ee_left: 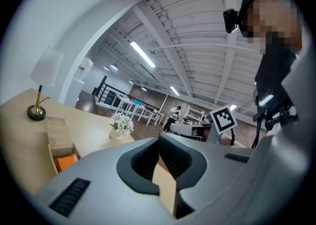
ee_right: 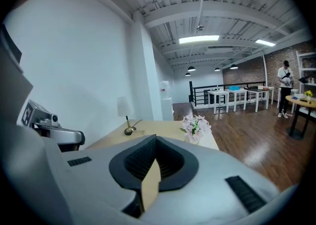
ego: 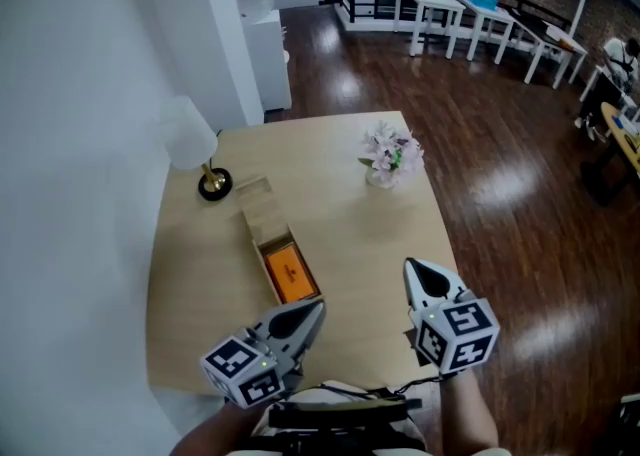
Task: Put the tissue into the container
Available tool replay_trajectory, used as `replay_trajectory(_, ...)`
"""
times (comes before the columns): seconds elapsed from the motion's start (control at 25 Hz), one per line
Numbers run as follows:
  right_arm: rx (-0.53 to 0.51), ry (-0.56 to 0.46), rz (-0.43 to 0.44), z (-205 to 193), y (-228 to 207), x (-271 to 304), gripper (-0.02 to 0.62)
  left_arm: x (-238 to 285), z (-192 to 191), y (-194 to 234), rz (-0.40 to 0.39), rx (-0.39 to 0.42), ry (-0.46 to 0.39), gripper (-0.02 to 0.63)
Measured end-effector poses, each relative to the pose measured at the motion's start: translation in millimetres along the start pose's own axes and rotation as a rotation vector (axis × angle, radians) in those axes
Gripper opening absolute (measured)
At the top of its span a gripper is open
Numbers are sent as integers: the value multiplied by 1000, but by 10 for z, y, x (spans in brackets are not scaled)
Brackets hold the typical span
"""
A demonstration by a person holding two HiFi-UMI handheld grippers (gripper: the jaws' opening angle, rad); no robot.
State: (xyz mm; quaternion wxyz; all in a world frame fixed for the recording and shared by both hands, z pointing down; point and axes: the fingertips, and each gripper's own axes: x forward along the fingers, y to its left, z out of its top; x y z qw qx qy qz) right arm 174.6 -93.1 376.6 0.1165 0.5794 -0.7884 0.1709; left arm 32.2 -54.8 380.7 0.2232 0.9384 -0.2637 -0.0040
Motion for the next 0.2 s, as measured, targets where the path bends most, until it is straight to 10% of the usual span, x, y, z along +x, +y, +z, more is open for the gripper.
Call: replay_trajectory(0.2,-11,9,0,-20,28,22,2,-26,-18,23,8,-5,-2,0)
